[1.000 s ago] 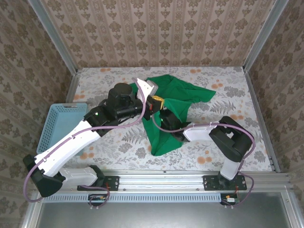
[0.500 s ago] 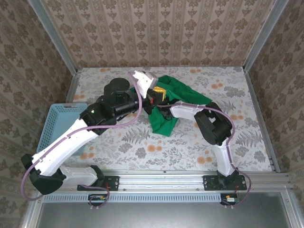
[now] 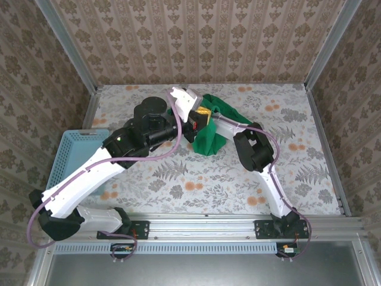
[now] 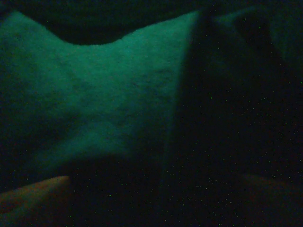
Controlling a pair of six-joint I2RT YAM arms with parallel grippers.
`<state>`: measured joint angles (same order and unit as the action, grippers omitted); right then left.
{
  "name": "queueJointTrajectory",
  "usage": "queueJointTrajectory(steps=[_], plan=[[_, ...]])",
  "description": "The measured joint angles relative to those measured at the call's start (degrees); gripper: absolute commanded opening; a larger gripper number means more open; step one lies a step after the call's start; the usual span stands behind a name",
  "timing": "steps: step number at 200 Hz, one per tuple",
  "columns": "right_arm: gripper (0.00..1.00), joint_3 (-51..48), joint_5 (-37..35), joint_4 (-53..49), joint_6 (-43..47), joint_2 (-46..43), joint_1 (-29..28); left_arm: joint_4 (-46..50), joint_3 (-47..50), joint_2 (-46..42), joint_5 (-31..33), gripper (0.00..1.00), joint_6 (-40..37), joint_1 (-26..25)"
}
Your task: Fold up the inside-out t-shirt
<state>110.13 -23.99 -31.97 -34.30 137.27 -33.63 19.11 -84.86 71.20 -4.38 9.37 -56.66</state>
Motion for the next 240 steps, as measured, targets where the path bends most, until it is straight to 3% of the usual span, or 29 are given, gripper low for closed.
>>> queueJointTrajectory(steps=[31,56,84,149,197,240], plan=[[0.41,-1.88,0.90,1.70,1.22,-0.85,-0.24,1.22,-1.64,0.26,3.23,0.00,-0.81,0.07],[0.17,-13.66,1.90,7.65,4.22,-7.54,-1.03,2.38,-3.96,1.22,5.95,0.00,-1.53,1.95],[0.01,-28.74,3.80,15.76,7.30,-16.85,-2.84,3.48,-4.92,2.78,8.00,0.00,-1.49,7.26],[0.00,-49.96,4.94,32.79,9.92,-33.24,-12.92,7.39,-6.43,12.68,9.31,0.00,2.80,20.79],[0.00,-62.60,3.48,41.66,9.99,-43.15,-16.57,8.92,-4.39,18.43,9.81,0.00,8.72,32.72],[0.00,-71.45,2.78,47.74,9.97,-51.06,-18.16,9.03,-2.54,25.79,8.35,0.00,11.13,36.83]])
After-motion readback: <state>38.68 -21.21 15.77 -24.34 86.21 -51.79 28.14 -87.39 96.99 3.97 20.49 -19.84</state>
